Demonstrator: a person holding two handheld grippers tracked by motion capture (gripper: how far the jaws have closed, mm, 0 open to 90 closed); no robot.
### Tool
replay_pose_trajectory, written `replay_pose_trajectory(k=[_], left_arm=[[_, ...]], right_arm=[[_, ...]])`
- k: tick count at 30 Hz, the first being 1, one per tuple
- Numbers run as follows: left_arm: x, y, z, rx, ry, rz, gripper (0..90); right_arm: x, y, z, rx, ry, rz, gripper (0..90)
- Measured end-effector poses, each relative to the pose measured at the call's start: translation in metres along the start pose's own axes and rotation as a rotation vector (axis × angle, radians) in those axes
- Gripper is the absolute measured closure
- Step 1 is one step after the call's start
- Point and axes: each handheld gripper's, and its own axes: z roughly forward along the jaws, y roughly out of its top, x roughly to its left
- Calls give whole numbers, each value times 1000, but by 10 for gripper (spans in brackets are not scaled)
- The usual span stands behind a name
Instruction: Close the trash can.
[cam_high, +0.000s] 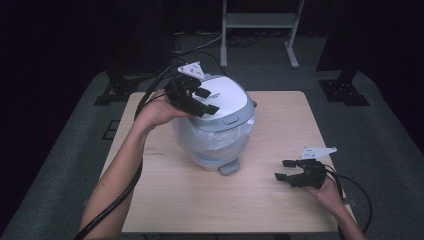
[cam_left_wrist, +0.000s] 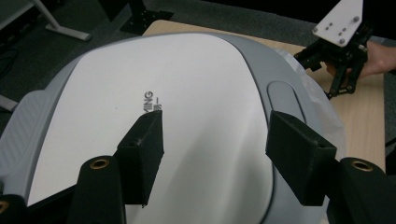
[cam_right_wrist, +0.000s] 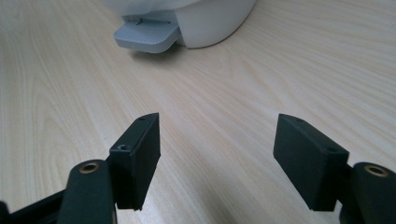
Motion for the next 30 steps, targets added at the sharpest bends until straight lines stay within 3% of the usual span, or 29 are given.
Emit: replay_pose_trajectory(k=[12,24,30], left_arm=[[-16,-19,-22,-4,19,-16,346],[-24,-38,-45,-26,47,-32,336],[-27,-53,-52,-37,56,-59,336]], right_arm=[[-2,-2,-5,-10,-19,9,306],[-3,-4,-5,-7,-25,18,306],[-3,-4,-5,-8,-33,27,306]])
